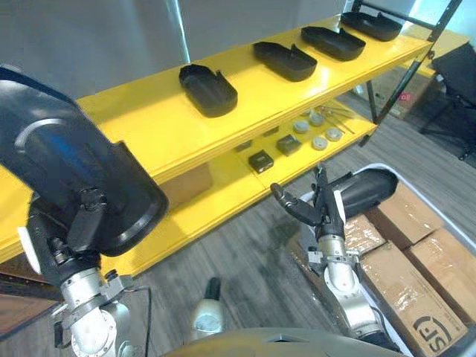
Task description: Walk over and take three plastic housings, then place them on the shelf
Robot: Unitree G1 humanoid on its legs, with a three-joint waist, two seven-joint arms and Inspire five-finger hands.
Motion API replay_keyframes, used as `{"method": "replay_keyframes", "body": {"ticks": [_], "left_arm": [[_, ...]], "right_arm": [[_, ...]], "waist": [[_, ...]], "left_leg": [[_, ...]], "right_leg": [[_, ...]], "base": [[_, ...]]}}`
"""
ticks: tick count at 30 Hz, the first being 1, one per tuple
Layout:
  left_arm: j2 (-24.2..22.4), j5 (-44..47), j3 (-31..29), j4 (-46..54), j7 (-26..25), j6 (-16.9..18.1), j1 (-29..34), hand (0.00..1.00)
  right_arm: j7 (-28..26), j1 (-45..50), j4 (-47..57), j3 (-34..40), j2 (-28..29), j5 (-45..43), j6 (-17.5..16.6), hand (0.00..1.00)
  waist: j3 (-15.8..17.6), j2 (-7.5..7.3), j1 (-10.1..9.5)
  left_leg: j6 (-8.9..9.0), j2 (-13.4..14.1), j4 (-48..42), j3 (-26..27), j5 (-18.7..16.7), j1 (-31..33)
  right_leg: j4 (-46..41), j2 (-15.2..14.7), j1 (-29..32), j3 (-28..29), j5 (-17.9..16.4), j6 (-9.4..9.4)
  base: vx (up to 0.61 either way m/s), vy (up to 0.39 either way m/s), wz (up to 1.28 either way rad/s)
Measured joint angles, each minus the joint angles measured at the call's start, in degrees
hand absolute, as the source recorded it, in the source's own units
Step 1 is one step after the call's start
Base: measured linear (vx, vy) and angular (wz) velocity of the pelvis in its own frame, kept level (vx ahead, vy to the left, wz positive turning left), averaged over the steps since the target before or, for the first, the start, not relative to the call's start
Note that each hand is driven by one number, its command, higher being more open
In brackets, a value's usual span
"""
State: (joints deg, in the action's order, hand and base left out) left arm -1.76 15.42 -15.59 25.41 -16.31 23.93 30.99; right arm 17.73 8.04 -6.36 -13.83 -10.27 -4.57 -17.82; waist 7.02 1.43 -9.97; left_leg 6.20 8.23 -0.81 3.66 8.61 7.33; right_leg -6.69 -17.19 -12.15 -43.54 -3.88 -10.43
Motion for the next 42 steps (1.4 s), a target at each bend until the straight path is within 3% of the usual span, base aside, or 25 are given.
{"method": "replay_keyframes", "body": {"ticks": [7,10,12,15,16,17,18,19,20,21,22,24,25,26,27,29,32,33,36,38,39,40,41,42], "left_arm": [[0.1,-1.1,2.7,0.0,-3.3,0.0,-0.2,0.00],[0.1,-3.1,3.0,0.0,-4.9,0.0,-0.8,0.00],[0.1,-3.5,2.9,0.0,-5.7,0.8,-0.9,0.00],[1.5,-5.4,1.8,0.7,-5.1,1.5,-2.0,0.00],[2.3,-5.5,1.4,1.0,-5.0,1.5,-2.3,0.00],[4.3,-6.5,0.4,1.7,-5.1,1.6,-3.0,0.00],[5.0,-7.1,-0.1,1.6,-5.2,1.6,-4.8,0.00],[5.4,-7.1,-0.2,1.7,-5.3,1.6,-5.6,0.00],[6.7,-7.1,-0.4,1.7,-5.5,1.6,-6.9,0.00],[8.4,-7.1,-0.6,1.6,-6.0,1.4,-8.5,0.00],[9.6,-7.1,-0.8,1.5,-6.8,1.0,-10.4,0.00],[9.7,-7.0,-1.0,1.3,-7.3,1.0,-13.1,0.00],[9.7,-7.0,-1.0,1.2,-7.3,1.0,-13.9,0.00],[10.0,-7.0,-0.4,0.7,-7.1,1.0,-16.0,0.00],[10.5,-7.0,0.5,0.0,-7.1,1.1,-17.8,0.00],[10.9,-7.1,2.1,-1.7,-7.1,1.2,-19.2,0.00],[10.8,-7.3,2.1,-2.9,-7.1,0.8,-19.0,0.00],[10.1,-7.1,2.2,-2.9,-7.2,0.7,-18.4,0.00],[10.6,-7.1,2.1,-2.9,-6.5,0.7,-17.9,0.00],[10.5,-7.1,2.4,-2.9,-6.1,0.7,-17.9,0.00],[10.7,-7.1,2.7,-2.9,-5.3,0.7,-18.3,0.00],[10.8,-7.4,3.3,-3.5,-4.3,0.8,-19.9,0.00],[10.8,-7.9,3.8,-4.3,-4.0,0.8,-21.5,0.00],[10.7,-9.0,4.9,-6.3,-4.1,0.9,-23.1,0.00]], "right_arm": [[-2.7,-0.2,2.0,0.2,-0.9,-0.1,0.0,1.00],[-2.7,-2.9,2.1,-1.1,-1.3,-0.1,-0.1,1.00],[-2.1,-6.5,2.1,-2.5,-1.1,-0.1,-0.5,1.00],[-1.3,-9.7,2.1,-2.4,0.6,0.6,-2.1,1.00],[-1.0,-10.1,2.1,-2.3,1.2,0.7,-2.6,1.00],[-0.7,-10.2,2.1,-2.0,2.1,1.2,-3.4,1.00],[0.2,-10.4,2.2,-1.6,1.8,2.8,-3.9,1.00],[0.8,-10.4,2.1,-1.6,1.5,3.9,-3.9,1.00],[1.4,-10.7,2.1,-1.1,1.1,4.5,-3.9,1.00],[1.6,-11.4,2.1,-0.5,1.1,4.8,-4.0,1.00],[1.6,-12.6,2.1,0.9,0.9,5.5,-4.0,1.00],[1.9,-15.2,2.9,3.5,-0.4,6.4,-4.6,1.00],[1.9,-16.2,3.1,4.4,-1.4,6.4,-5.0,1.00],[2.4,-17.3,5.1,6.7,-3.7,6.5,-5.5,1.00],[3.9,-17.7,7.8,9.5,-5.6,6.8,-6.7,1.00],[5.4,-17.9,12.6,13.9,-6.4,7.6,-8.3,1.00],[5.3,-21.0,17.7,16.9,-7.7,7.2,-10.9,1.00],[4.8,-23.2,17.7,16.8,-9.2,6.4,-11.4,1.00],[3.0,-25.0,18.4,17.0,-11.1,5.0,-12.0,1.00],[1.4,-24.1,18.7,18.1,-11.5,3.3,-13.0,1.00],[0.4,-22.8,19.4,19.9,-11.4,2.3,-13.1,1.00],[0.1,-20.3,20.7,23.0,-10.8,1.9,-13.1,1.00],[0.2,-18.8,20.9,25.3,-9.7,1.8,-13.0,1.00],[0.4,-16.7,20.8,27.8,-8.3,1.1,-12.8,1.00]], "waist": [[1.8,-0.10,1.58],[3.6,1.21,0.49],[5.2,2.80,-0.23],[5.7,2.41,-1.97],[5.5,1.85,-2.38],[4.9,0.39,-2.82],[4.8,0.32,-2.66],[4.6,0.17,-2.41],[4.4,-0.07,-2.13],[4.5,0.05,-2.01],[4.3,-0.45,-1.37],[4.4,-0.34,0.05],[4.4,-0.34,0.46],[4.2,-0.31,1.29],[4.1,-0.20,2.27],[4.0,-0.60,3.50],[1.8,-3.36,4.46],[1.0,-1.60,3.75],[0.3,-1.31,3.51],[0.2,-1.26,4.22],[0.2,-1.11,4.81],[0.2,-0.71,6.23],[0.4,-0.56,7.51],[0.7,-1.05,8.59]], "left_leg": [[-0.59,0.3,-3.2,1.1,-1.2,0.6],[-0.98,0.7,-13.4,0.6,-6.0,4.1],[-1.52,1.0,-23.2,-0.1,-11.6,6.6],[-3.18,0.0,-33.8,-0.2,-18.8,9.1],[-3.71,-0.5,-35.3,-0.2,-20.2,9.5],[-4.33,-2.3,-36.7,-0.2,-22.4,10.0],[-5.73,-4.3,-37.3,-2.1,-23.1,10.0],[-6.36,-5.3,-36.6,-2.9,-23.0,9.9],[-6.75,-6.5,-34.8,-4.0,-23.0,9.2],[-7.89,-7.2,-33.1,-6.2,-22.2,8.5],[-8.87,-8.3,-29.8,-8.6,-21.2,6.5],[-9.23,-10.8,-22.8,-12.2,-18.5,1.4],[-9.22,-11.5,-21.2,-13.2,-18.1,0.1],[-9.24,-12.7,-19.4,-15.7,-17.6,-1.3],[-9.18,-14.1,-18.9,-18.8,-17.4,-2.0],[-8.74,-16.3,-18.6,-22.3,-17.6,-3.7],[-5.80,-18.0,-20.3,-20.5,-20.9,-5.3],[-4.43,-15.4,-21.9,-19.8,-22.4,-5.3],[-3.19,-12.0,-22.6,-16.2,-23.2,-5.7],[-2.55,-11.2,-24.3,-12.7,-23.2,-4.5],[-2.90,-9.3,-24.8,-7.9,-24.7,-3.4],[-3.97,-4.2,-23.5,-0.5,-25.3,-2.0],[-4.29,-0.4,-19.5,3.8,-24.3,-1.8],[-3.07,-0.4,-14.3,7.6,-17.4,-3.9]], "right_leg": [[-4.9,-1.8,1.9,2.0,-2.3,-0.37],[-8.6,-3.2,1.9,2.8,-4.0,-0.73],[-11.5,-4.4,0.3,2.6,-5.7,-1.80],[-13.9,-7.1,-3.1,0.5,-8.0,-3.76],[-13.9,-7.5,-3.7,0.1,-8.0,-3.60],[-15.1,-8.6,-5.1,-0.1,-6.9,-2.45],[-22.0,-10.9,-2.3,3.1,-3.3,5.62],[-25.9,-11.7,0.0,6.5,0.0,9.39],[-30.9,-12.0,3.6,12.6,5.4,10.97],[-36.2,-10.3,7.2,17.9,2.6,7.57],[-40.6,-6.3,10.8,21.9,-2.6,6.89],[-37.9,0.1,15.0,24.9,-8.0,7.03],[-35.7,2.0,16.4,26.0,-9.1,7.09],[-30.2,5.8,19.1,29.3,-9.7,7.03],[-24.8,8.3,21.5,33.5,-9.4,6.62],[-19.9,9.4,23.8,38.3,-8.1,5.19],[-10.7,8.4,22.1,37.0,1.6,8.28],[-8.2,10.6,19.7,35.7,2.7,8.92],[-0.5,13.5,14.4,33.7,4.1,10.35],[2.0,13.5,12.4,32.4,4.4,10.59],[2.9,13.3,11.5,31.2,4.5,10.60],[2.6,13.1,11.3,29.0,4.5,10.61],[1.9,12.7,11.4,27.5,4.3,10.62],[-2.1,10.1,12.3,26.2,1.7,8.75]], "base": [[-0.06,0.008,-0.13],[-0.05,0.057,-0.03],[-0.03,0.126,0.06],[0.04,0.207,0.31],[0.15,0.226,0.44],[0.22,0.235,0.71],[0.24,0.277,0.85],[0.21,0.271,0.96],[0.20,0.260,0.80],[0.26,0.209,1.00],[0.27,0.161,1.03],[0.33,0.135,1.05],[0.37,0.116,1.18],[0.30,0.035,1.42],[0.31,0.011,1.59],[0.36,-0.075,1.56],[0.41,-0.176,1.02],[0.33,-0.156,0.38],[0.30,-0.147,0.21],[0.16,-0.031,0.40],[0.14,0.010,0.83],[0.10,0.051,1.05],[0.10,0.128,1.15],[0.06,0.120,0.73]]}}
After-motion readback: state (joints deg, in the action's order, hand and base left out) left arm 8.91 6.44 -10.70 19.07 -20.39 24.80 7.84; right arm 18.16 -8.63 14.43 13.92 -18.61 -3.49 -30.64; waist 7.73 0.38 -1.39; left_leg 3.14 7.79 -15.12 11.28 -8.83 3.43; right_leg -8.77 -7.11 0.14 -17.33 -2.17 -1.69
